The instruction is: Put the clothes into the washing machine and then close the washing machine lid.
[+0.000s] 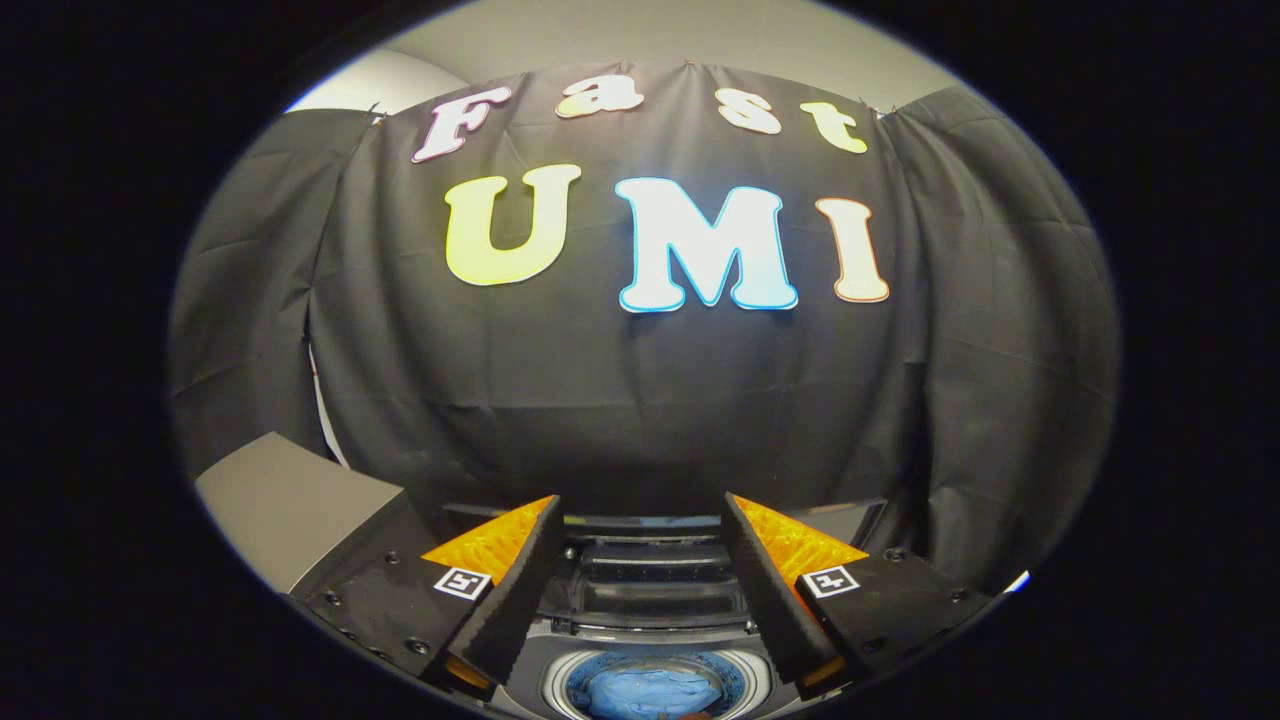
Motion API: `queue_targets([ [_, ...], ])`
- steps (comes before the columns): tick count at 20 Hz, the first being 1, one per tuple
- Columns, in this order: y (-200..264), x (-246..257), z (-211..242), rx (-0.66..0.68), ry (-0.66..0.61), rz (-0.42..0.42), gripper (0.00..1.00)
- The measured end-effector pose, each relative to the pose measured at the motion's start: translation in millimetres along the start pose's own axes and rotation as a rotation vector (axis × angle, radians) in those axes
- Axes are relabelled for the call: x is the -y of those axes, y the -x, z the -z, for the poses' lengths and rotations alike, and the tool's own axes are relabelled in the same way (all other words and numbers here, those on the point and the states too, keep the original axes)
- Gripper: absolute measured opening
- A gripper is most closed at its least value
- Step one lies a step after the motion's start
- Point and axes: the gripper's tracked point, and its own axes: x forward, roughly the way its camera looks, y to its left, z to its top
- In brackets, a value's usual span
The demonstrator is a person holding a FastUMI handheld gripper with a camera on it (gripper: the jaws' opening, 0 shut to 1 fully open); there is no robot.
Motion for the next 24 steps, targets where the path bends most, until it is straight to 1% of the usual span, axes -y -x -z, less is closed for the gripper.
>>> queue_targets([
  [6, -45, -4, -1, -0.024, -0.026, 0.009, 0.97],
  [12, -79, 3, 19, -0.075, 0.017, 0.048, 0.97],
  [14, -85, 5, 24, -0.087, 0.012, 0.053, 0.97],
  [17, -86, 8, 38, -0.113, -0.002, 0.049, 0.97],
  [18, -85, 8, 31, -0.075, -0.007, 0.047, 0.97],
  [19, -83, 7, 37, -0.084, -0.003, 0.041, 0.97],
  [24, -70, 4, 38, -0.039, -0.005, 0.035, 0.98],
])
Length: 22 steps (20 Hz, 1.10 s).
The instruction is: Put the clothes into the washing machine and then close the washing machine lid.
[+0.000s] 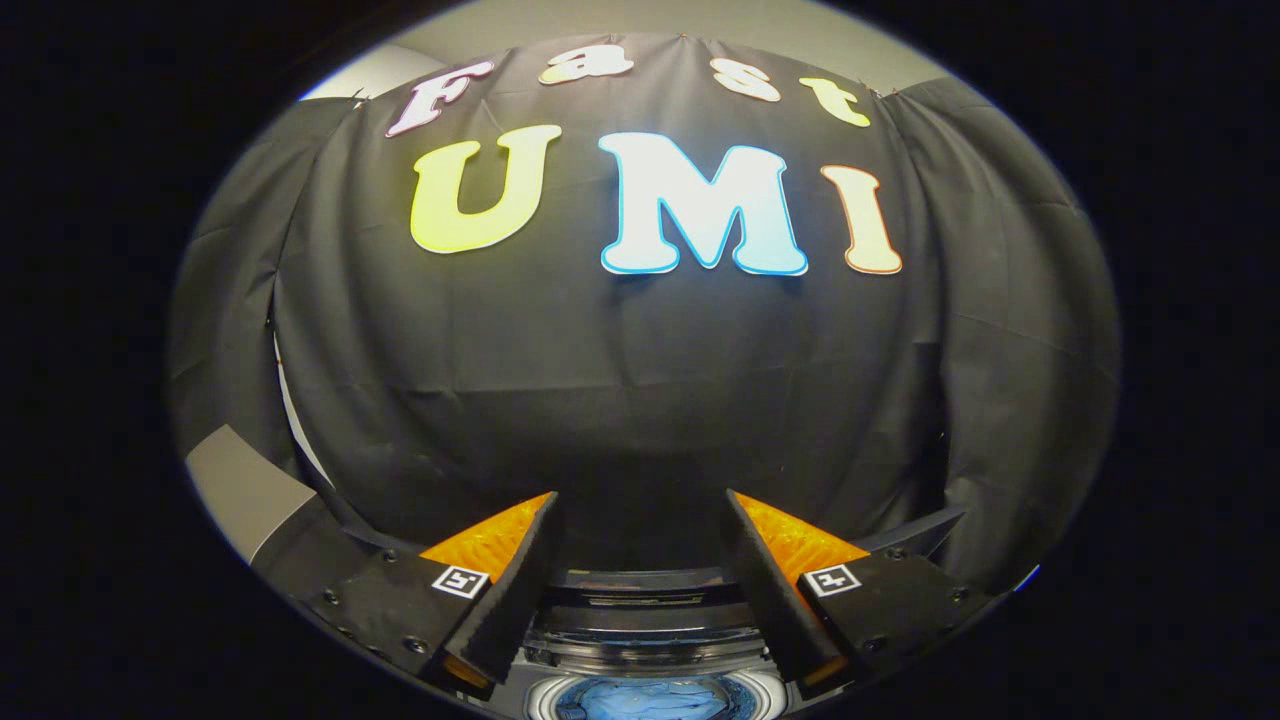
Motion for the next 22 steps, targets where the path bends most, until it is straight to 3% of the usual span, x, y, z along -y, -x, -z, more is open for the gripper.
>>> queue_targets([
  [22, 76, -4, 31, 0.073, 0.007, 0.015, 0.98],
])
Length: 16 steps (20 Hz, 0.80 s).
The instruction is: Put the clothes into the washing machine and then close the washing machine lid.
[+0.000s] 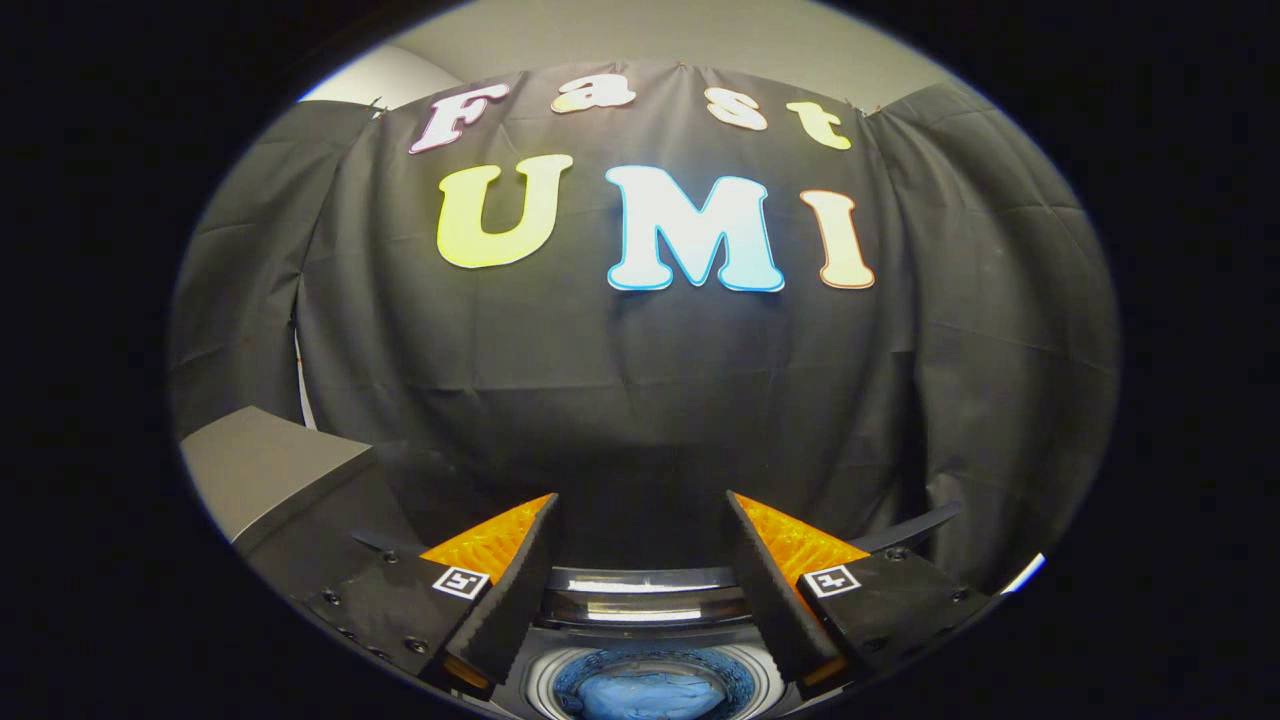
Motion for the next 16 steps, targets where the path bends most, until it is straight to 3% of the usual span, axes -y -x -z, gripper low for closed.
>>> queue_targets([
  [10, 35, -1, 22, 0.016, -0.006, -0.001, 0.98],
  [16, 60, -7, 61, -0.028, -0.010, -0.027, 0.98],
])
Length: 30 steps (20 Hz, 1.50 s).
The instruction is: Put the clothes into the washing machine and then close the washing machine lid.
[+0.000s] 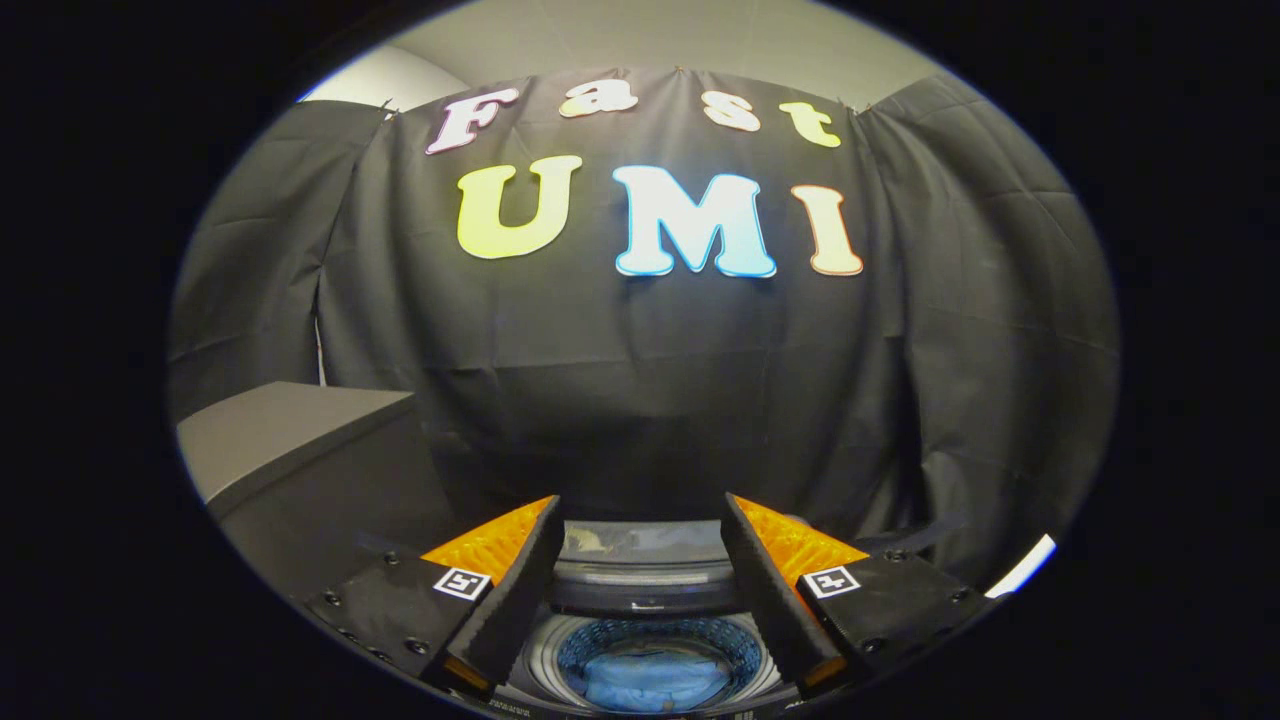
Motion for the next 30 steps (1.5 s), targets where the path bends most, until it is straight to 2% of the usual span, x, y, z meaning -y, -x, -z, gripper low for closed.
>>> queue_targets([
  [5, 15, -10, 35, -0.035, 0.002, -0.019, 0.98],
  [9, 19, -16, 40, -0.041, -0.001, -0.028, 0.98],
  [15, 44, -24, 14, 0.012, -0.011, -0.032, 0.98],
  [30, 185, -36, -52, 0.122, 0.001, -0.001, 0.97],
])
